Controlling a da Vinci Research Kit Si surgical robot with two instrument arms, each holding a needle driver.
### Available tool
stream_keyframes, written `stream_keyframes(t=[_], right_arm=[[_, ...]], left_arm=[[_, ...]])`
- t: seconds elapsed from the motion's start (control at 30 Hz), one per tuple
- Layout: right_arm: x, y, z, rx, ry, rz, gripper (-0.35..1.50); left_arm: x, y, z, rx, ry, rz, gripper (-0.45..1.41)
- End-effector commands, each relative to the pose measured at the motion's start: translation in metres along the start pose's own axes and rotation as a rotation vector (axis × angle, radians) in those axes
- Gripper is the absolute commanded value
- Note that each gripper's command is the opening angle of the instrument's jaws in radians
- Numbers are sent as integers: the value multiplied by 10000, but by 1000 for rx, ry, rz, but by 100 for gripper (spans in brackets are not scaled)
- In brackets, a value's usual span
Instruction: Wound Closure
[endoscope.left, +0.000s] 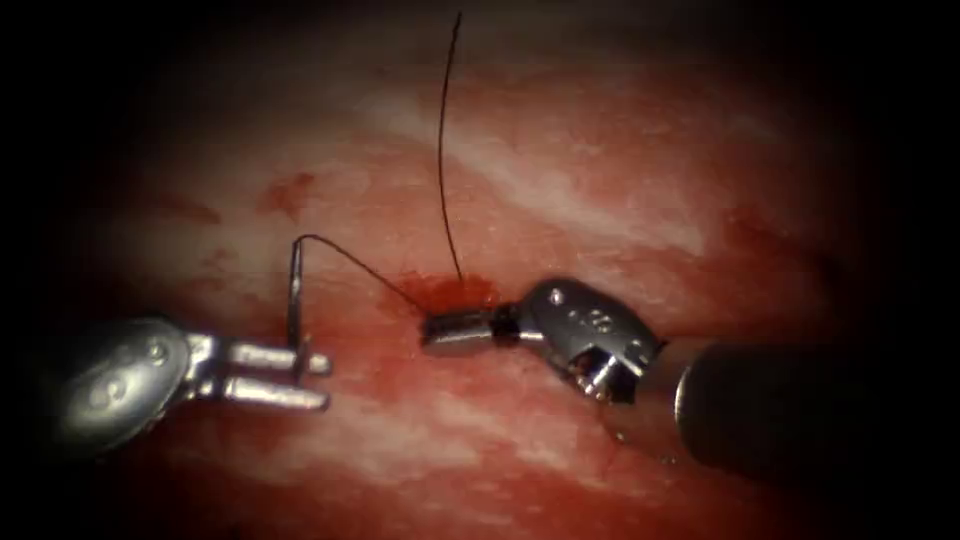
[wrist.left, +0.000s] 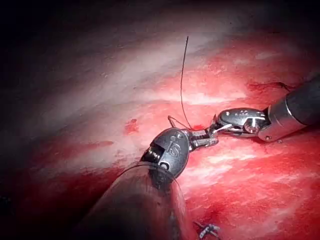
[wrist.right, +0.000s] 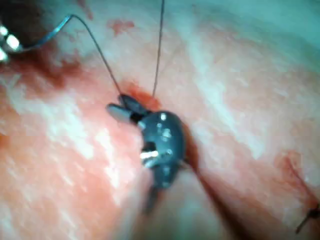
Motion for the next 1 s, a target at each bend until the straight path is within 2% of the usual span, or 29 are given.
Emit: stream_keyframes(t=[0.03, 0.47, 1.0], right_arm=[[-8, -4, 5, 4, 0, 2, -35], [-5, -26, -14, 17, -28, 10, -35], [2, -73, -12, 32, -36, 14, -35]], left_arm=[[-6, -2, 8, -2, 2, -2, -45], [-6, -2, 8, -1, 2, -2, -45], [-7, -2, 6, 6, -4, -4, -45]])
